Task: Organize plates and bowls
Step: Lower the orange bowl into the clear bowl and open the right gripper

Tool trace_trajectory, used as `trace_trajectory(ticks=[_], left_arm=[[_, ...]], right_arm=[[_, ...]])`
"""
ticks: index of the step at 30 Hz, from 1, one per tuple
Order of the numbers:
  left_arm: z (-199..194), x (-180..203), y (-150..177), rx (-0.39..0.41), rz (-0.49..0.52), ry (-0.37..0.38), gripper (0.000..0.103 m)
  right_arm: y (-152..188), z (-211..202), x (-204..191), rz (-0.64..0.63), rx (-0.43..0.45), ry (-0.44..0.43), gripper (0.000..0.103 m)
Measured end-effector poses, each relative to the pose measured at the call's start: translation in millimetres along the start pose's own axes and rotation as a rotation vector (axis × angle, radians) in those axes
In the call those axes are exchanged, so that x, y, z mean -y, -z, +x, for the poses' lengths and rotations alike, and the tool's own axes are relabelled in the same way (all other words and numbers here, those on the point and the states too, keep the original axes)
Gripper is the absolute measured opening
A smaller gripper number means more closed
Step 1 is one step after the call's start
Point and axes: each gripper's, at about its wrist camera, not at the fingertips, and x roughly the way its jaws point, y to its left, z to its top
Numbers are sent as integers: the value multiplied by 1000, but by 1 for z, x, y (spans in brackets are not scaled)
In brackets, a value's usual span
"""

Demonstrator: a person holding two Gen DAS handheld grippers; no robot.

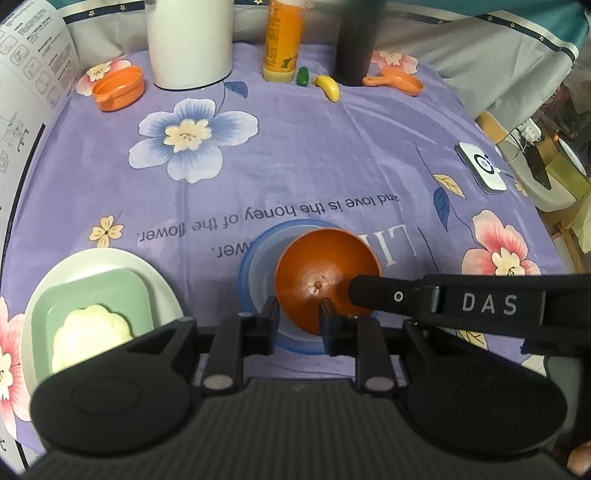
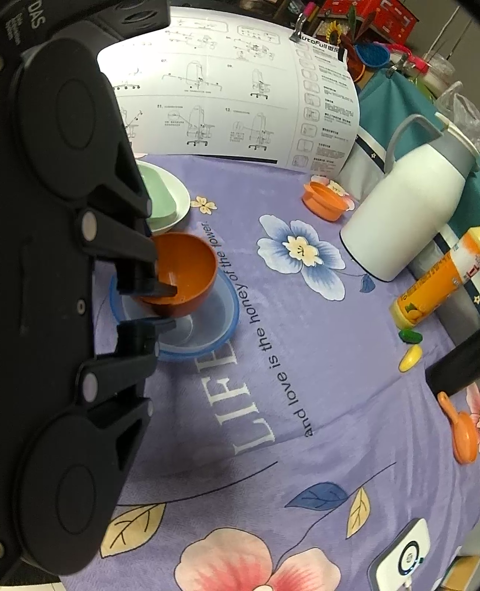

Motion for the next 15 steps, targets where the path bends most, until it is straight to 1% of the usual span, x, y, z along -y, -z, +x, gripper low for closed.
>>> trace_trajectory(ticks=[2, 3, 4, 5, 6, 7, 8, 9, 10, 11, 12, 13, 15], left_arm=[[0, 0, 0, 6, 5, -12, 24], [0, 1, 0, 12, 8, -23, 27], [-2, 1, -1, 18, 10, -32, 33], [-5, 1, -1, 32, 8, -35, 53], [-9, 0, -1, 52, 6, -42, 69], [-13, 0, -2, 78, 9, -56, 72], [-18, 1, -2, 99, 17, -72, 75], [-21, 2, -3, 116, 23, -83, 81], [-25, 2, -3, 132, 26, -90, 85], [-29, 0, -3, 151, 23, -99, 95], [-32, -1, -3, 165, 18, -107, 102], [-35, -3, -3, 178, 12, -115, 103], [-38, -10, -2, 185, -6, -129, 103]], right_arm=[[0, 3, 1, 6, -4, 1, 15], [0, 3, 1, 8, -5, 3, 18], [0, 2, 1, 4, 2, 7, 23], [-1, 0, 0, -6, 17, 7, 30], [-1, -4, -3, -22, 35, 0, 48], [-1, -7, -5, -34, 53, -6, 69], [-2, -12, -9, -50, 76, -11, 78], [-2, -15, -12, -64, 94, -10, 88], [-3, -18, -16, -81, 110, -6, 92], [-4, -20, -19, -93, 120, 2, 94], [-5, -21, -20, -97, 126, 9, 97], [-6, -22, -20, -95, 130, 13, 100], [-7, -22, -17, -77, 128, 20, 101]])
